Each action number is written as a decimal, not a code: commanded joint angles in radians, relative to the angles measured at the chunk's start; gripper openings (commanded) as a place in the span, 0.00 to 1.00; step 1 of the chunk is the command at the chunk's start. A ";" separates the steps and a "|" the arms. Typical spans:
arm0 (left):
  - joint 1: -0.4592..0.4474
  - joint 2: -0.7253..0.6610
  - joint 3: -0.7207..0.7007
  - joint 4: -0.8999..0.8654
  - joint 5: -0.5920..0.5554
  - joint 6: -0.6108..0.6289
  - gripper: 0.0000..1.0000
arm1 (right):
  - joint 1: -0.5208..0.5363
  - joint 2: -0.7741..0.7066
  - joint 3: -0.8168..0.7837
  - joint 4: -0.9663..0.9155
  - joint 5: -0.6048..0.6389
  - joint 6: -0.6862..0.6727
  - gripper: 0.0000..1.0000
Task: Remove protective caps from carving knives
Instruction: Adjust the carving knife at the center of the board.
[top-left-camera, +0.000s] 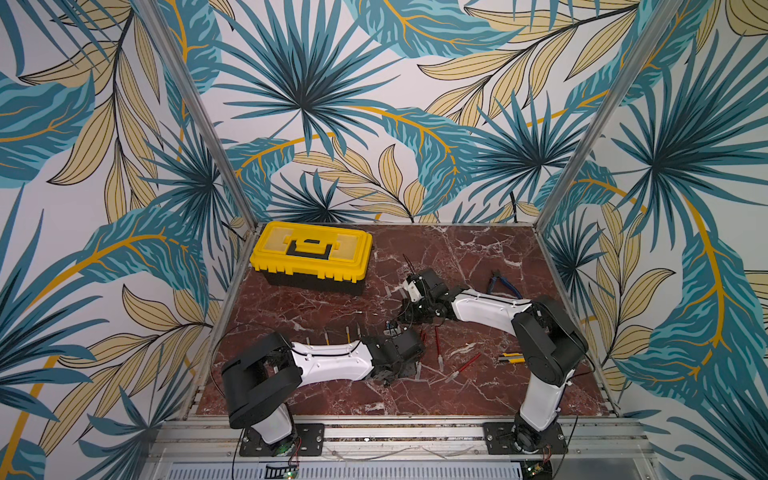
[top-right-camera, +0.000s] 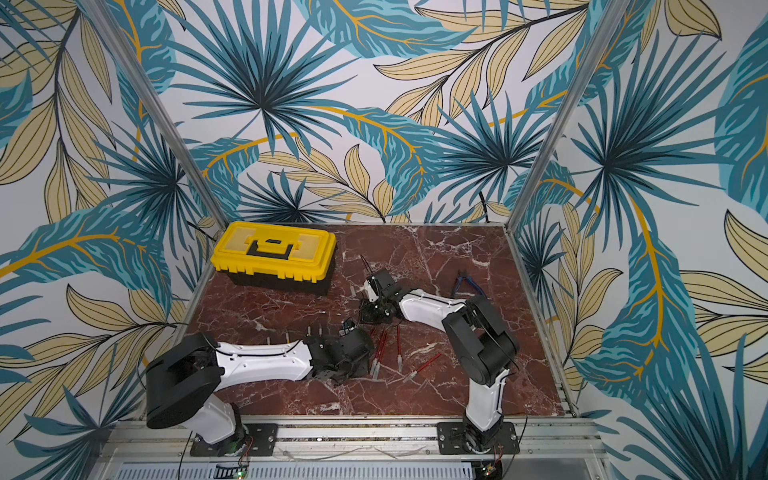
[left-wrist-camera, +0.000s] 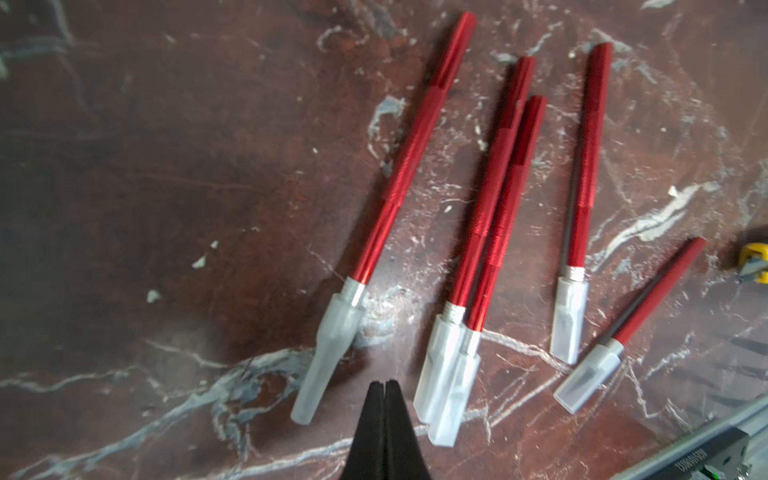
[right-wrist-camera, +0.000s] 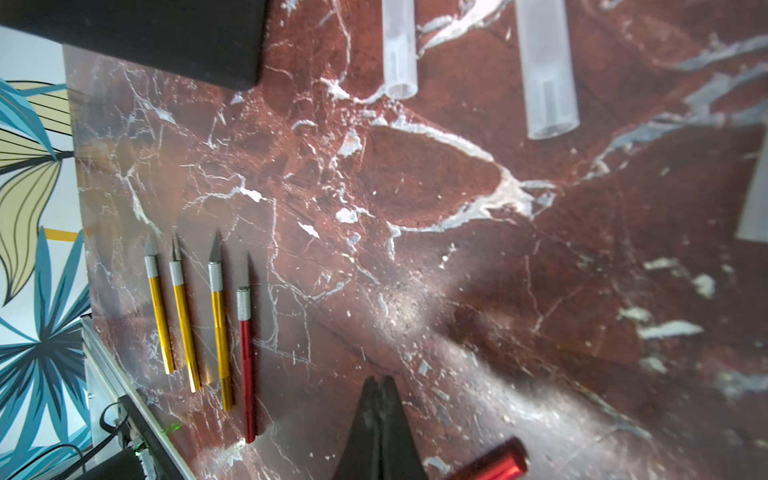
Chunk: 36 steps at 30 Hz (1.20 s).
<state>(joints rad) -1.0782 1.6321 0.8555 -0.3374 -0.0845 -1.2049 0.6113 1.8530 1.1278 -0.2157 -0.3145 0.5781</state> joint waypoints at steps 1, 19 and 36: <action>0.016 0.015 -0.030 0.017 0.006 -0.038 0.00 | 0.001 0.012 0.010 -0.050 0.011 -0.027 0.00; 0.119 -0.066 -0.133 0.033 0.011 -0.050 0.00 | 0.001 0.066 0.012 -0.061 0.010 -0.038 0.00; 0.291 -0.088 -0.118 0.034 0.020 0.072 0.00 | 0.000 0.051 -0.096 -0.016 0.023 -0.039 0.02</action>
<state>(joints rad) -0.8177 1.5524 0.7311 -0.2737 -0.0586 -1.1919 0.6106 1.8950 1.0882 -0.1940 -0.3134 0.5419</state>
